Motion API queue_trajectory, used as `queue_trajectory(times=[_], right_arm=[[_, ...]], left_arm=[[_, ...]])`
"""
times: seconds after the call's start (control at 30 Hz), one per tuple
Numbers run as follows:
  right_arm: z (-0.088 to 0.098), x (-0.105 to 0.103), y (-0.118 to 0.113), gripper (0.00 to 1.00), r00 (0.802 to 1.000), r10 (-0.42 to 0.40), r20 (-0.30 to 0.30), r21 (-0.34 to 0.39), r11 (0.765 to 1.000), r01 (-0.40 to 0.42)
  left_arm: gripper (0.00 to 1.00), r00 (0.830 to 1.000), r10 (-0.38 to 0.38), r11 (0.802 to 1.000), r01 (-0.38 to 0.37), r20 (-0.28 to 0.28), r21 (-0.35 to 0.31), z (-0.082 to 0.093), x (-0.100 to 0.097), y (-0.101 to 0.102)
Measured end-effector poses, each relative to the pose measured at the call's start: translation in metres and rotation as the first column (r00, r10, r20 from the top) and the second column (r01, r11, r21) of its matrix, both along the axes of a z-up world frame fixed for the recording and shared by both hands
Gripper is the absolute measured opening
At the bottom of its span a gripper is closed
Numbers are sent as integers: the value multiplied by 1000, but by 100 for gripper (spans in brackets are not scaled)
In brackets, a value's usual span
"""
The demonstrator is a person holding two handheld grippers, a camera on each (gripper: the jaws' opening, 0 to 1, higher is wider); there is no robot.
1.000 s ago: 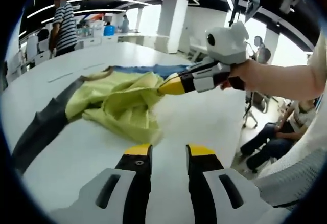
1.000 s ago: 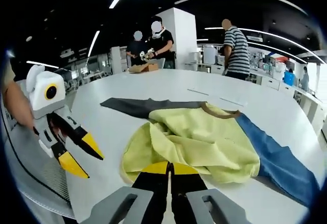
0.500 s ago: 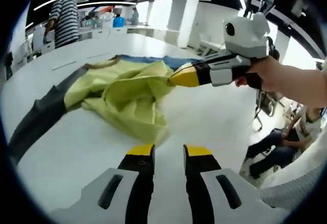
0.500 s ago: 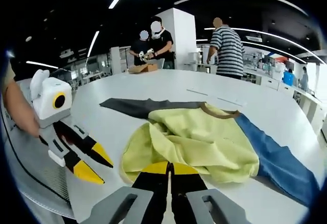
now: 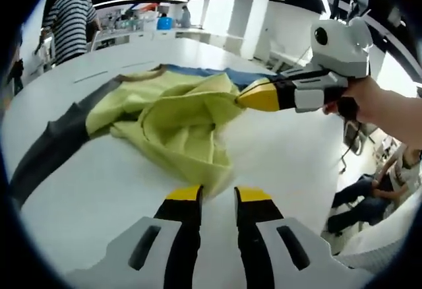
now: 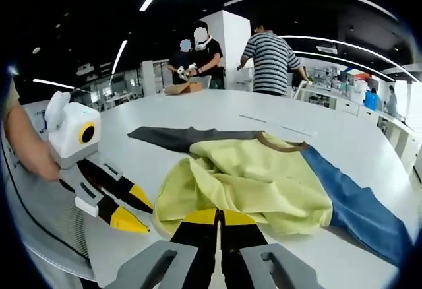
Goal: Fold the garment on the visible template until the final outline fits inside the template.
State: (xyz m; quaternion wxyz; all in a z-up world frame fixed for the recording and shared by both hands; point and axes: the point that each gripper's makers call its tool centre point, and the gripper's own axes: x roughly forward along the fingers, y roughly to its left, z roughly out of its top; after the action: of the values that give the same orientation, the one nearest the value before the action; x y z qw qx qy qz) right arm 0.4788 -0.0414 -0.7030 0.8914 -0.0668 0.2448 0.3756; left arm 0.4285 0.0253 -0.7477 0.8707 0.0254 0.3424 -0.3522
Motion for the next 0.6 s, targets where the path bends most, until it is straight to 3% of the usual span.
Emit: queue_trajectory(times=[0.27, 0.6], right_arm=[[0, 0, -1, 0, 1000, -1, 0, 0, 1000, 1], [0, 1, -5, 0, 1000, -4, 2, 0, 1000, 4]], left_arm=[[3, 1000, -1, 999, 0, 9, 35, -8, 8, 4], [0, 998, -13, 999, 10, 64, 50, 4, 17, 10]])
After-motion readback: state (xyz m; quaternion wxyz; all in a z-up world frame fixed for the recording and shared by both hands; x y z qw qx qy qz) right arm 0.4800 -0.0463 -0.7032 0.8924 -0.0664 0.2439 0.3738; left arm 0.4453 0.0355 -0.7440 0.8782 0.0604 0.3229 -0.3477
